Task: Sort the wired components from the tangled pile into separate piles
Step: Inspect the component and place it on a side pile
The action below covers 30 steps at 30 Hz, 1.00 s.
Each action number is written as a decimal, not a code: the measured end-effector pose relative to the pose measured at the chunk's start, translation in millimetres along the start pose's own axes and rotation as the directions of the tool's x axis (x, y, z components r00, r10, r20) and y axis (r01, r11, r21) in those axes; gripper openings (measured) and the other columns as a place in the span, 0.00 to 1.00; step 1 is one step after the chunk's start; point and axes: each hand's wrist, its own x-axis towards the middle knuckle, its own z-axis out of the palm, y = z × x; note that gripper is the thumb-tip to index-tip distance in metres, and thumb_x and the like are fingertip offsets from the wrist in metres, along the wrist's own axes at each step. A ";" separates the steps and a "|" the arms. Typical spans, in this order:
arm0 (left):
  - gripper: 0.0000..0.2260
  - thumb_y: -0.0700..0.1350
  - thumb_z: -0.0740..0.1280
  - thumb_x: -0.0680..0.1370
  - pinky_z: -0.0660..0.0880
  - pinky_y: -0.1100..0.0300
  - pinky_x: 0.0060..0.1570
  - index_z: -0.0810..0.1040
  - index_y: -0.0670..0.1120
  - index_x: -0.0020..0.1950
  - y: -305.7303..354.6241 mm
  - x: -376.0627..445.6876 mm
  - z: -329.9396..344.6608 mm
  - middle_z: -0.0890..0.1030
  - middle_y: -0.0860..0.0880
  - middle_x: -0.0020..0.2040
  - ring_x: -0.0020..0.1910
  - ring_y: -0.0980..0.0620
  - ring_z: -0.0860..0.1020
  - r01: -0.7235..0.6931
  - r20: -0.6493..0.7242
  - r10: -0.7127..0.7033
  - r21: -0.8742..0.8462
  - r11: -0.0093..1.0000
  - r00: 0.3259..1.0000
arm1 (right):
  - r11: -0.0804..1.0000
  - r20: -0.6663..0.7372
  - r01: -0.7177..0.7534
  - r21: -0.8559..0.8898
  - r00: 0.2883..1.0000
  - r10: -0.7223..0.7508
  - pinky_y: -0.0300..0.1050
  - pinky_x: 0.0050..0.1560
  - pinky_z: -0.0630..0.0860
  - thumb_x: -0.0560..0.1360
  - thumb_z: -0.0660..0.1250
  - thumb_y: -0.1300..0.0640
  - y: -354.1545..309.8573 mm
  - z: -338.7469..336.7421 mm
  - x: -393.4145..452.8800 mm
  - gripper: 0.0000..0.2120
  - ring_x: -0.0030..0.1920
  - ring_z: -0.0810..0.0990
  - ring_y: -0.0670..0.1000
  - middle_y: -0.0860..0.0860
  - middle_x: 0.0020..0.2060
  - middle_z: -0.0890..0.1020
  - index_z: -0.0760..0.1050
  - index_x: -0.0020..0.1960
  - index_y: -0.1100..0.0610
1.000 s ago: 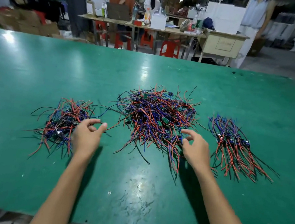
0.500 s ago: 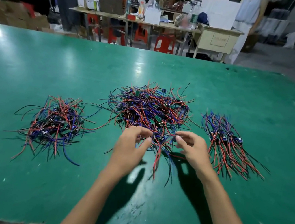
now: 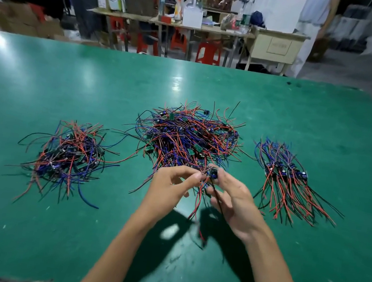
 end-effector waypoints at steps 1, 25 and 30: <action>0.05 0.44 0.71 0.80 0.72 0.67 0.34 0.86 0.51 0.47 -2.2 -1.4 -2.3 0.86 0.53 0.39 0.33 0.59 0.77 0.009 -0.019 -0.008 0.008 1.000 1.000 | 0.999 0.006 -0.037 -0.002 0.999 0.037 0.34 0.34 0.78 0.75 0.68 0.45 5.4 2.2 -0.4 0.19 0.37 0.83 0.43 0.47 0.47 0.86 0.81 0.61 0.52; 0.07 0.44 0.73 0.78 0.77 0.49 0.45 0.86 0.55 0.53 0.4 -21.2 -36.7 0.87 0.54 0.45 0.44 0.41 0.82 -0.032 0.164 -0.003 0.207 0.978 0.986 | 0.794 0.266 0.095 -0.600 0.960 0.085 0.38 0.29 0.58 0.84 0.62 0.53 2.4 3.0 -12.1 0.11 0.30 0.63 0.48 0.45 0.30 0.73 0.83 0.55 0.54; 0.10 0.51 0.76 0.75 0.73 0.58 0.49 0.84 0.61 0.56 5.1 -19.9 -51.6 0.85 0.59 0.43 0.48 0.53 0.78 -0.080 0.235 -0.017 0.397 0.914 0.972 | 0.758 0.308 0.171 -0.629 0.950 0.041 0.37 0.30 0.57 0.83 0.65 0.52 -1.5 1.3 -16.0 0.10 0.29 0.63 0.44 0.45 0.30 0.72 0.84 0.54 0.51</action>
